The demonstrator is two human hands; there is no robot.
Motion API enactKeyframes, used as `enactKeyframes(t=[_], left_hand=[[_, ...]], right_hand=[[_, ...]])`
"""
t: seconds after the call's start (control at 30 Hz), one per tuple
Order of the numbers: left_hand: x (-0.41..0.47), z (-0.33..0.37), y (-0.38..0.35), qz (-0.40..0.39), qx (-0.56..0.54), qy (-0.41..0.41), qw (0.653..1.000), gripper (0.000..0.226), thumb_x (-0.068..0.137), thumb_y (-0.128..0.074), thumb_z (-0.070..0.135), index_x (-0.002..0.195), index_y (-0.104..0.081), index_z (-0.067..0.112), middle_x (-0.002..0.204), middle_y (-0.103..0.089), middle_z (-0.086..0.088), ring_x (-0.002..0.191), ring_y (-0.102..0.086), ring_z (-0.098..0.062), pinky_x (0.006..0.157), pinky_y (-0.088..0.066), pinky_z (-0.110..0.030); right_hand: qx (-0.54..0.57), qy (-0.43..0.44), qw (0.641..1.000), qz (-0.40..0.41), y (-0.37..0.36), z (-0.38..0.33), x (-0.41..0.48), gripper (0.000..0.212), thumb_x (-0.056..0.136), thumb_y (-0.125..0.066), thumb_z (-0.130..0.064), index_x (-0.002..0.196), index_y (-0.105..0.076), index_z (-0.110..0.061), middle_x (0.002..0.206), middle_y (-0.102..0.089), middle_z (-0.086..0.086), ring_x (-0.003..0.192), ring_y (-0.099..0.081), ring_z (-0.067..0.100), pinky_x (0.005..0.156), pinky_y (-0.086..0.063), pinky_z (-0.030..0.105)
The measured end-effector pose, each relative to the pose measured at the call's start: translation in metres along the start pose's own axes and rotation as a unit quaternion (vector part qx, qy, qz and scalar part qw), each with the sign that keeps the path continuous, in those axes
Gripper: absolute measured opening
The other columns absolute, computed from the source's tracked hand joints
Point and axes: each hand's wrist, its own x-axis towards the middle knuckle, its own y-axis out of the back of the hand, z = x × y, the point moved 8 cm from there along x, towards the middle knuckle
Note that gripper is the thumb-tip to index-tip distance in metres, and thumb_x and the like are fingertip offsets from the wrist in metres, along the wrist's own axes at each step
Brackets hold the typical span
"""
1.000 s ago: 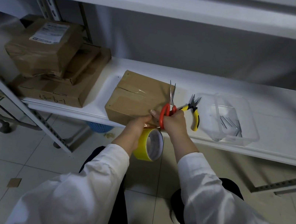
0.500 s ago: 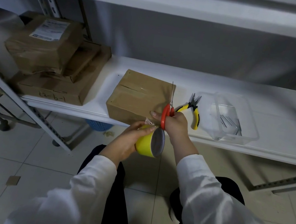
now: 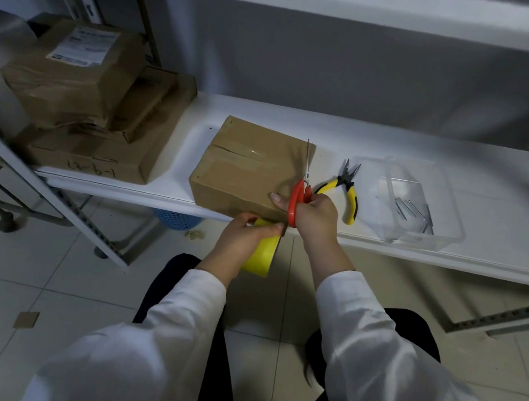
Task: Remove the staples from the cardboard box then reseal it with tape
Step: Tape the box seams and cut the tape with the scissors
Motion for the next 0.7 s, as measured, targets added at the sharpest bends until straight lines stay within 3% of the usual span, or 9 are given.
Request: enactKeyframes(t=[0.2,0.27,0.43,0.57,0.7], left_hand=[[-0.004,0.011,-0.006,-0.011,0.044,-0.021,0.999,0.071,0.069,-0.068,0.049,0.131,-0.053,0.017,0.134,-0.055,-0.005,0.125,-0.048,-0.027,0.108,-0.037,-0.039],[-0.006,0.012,-0.006,-0.01,0.07,-0.029,0.997,0.062,0.081,-0.064,0.047,0.134,-0.05,0.018,0.136,-0.053,-0.005,0.126,-0.046,-0.028,0.108,-0.036,-0.04],[-0.011,-0.004,-0.006,-0.011,0.154,0.005,0.988,0.046,0.092,-0.049,0.045,0.118,-0.058,0.008,0.124,-0.06,-0.012,0.114,-0.055,-0.029,0.092,-0.038,-0.03],[-0.016,-0.008,-0.003,0.037,0.095,-0.018,0.995,0.047,0.088,-0.056,0.046,0.123,-0.054,0.014,0.12,-0.06,-0.007,0.11,-0.055,-0.027,0.087,-0.039,-0.029],[-0.023,-0.007,0.0,0.062,0.038,-0.058,0.996,0.042,0.086,-0.061,0.04,0.121,-0.051,0.019,0.106,-0.055,0.002,0.098,-0.052,-0.017,0.082,-0.037,-0.025]], right_hand=[[-0.011,-0.001,1.0,0.006,0.002,-0.002,-0.005,0.036,0.067,-0.082,-0.041,0.065,-0.054,-0.019,0.067,-0.054,-0.001,0.08,-0.057,0.023,0.07,-0.042,0.028],[-0.005,-0.003,1.0,0.01,0.002,-0.004,-0.007,0.036,0.067,-0.082,-0.04,0.066,-0.054,-0.017,0.068,-0.054,0.0,0.079,-0.057,0.023,0.07,-0.043,0.028],[-0.012,-0.009,1.0,0.021,0.003,-0.006,-0.01,0.038,0.069,-0.08,-0.041,0.061,-0.052,-0.018,0.061,-0.052,-0.002,0.07,-0.054,0.019,0.064,-0.04,0.026],[-0.018,-0.008,1.0,0.012,0.004,-0.01,-0.009,0.039,0.071,-0.078,-0.043,0.06,-0.05,-0.018,0.059,-0.05,-0.003,0.059,-0.05,0.011,0.049,-0.036,0.022],[-0.019,-0.009,1.0,0.021,0.005,-0.009,-0.01,0.037,0.074,-0.076,-0.042,0.06,-0.053,-0.017,0.058,-0.051,-0.002,0.061,-0.054,0.016,0.05,-0.037,0.022]])
